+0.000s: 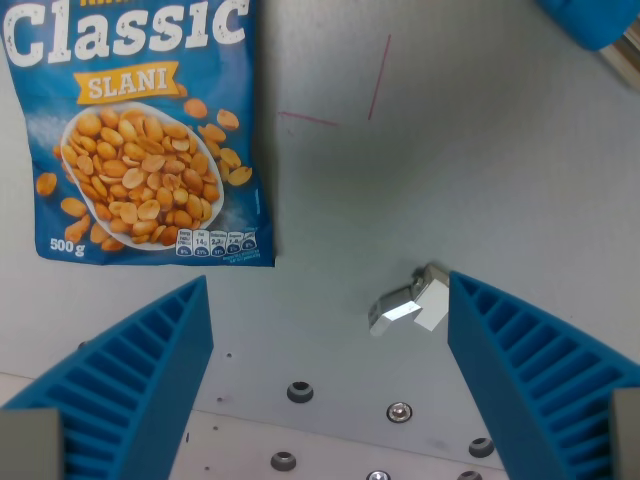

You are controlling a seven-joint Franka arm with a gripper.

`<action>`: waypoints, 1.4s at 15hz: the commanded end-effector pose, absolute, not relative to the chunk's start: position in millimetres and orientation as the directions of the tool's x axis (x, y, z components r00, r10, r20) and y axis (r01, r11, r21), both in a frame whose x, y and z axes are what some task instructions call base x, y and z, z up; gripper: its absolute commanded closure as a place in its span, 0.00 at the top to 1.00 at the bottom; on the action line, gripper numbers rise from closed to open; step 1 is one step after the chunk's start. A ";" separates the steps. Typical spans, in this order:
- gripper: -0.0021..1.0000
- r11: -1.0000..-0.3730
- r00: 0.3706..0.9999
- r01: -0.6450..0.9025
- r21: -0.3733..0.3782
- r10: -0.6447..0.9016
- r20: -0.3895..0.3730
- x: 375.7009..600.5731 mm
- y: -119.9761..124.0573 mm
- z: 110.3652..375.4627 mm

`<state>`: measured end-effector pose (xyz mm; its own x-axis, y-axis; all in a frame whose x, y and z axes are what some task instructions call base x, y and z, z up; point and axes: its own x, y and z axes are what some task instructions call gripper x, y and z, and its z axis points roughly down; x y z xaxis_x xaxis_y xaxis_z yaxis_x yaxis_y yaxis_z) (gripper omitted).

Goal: Rotate around gripper negative z

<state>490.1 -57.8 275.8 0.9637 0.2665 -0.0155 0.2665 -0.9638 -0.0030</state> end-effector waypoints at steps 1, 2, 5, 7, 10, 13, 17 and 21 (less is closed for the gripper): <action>1.00 -0.960 0.960 0.280 -0.002 0.280 -0.012 490.3 -58.0 277.4; 1.00 -0.956 0.956 0.292 -0.002 0.292 -0.012 490.3 -58.0 277.4; 1.00 -0.944 0.944 0.330 -0.003 0.330 -0.012 490.3 -58.0 277.4; 1.00 -0.935 0.935 0.355 -0.003 0.355 -0.012 490.3 -58.0 277.4; 1.00 -0.920 0.920 0.393 -0.003 0.393 -0.012 490.3 -58.0 277.4; 1.00 -0.903 0.903 0.429 -0.004 0.429 -0.011 490.3 -58.0 277.4; 1.00 -0.879 0.879 0.477 -0.005 0.477 -0.011 490.3 -58.0 277.4; 1.00 -0.852 0.852 0.523 -0.005 0.523 -0.011 490.3 -58.0 277.4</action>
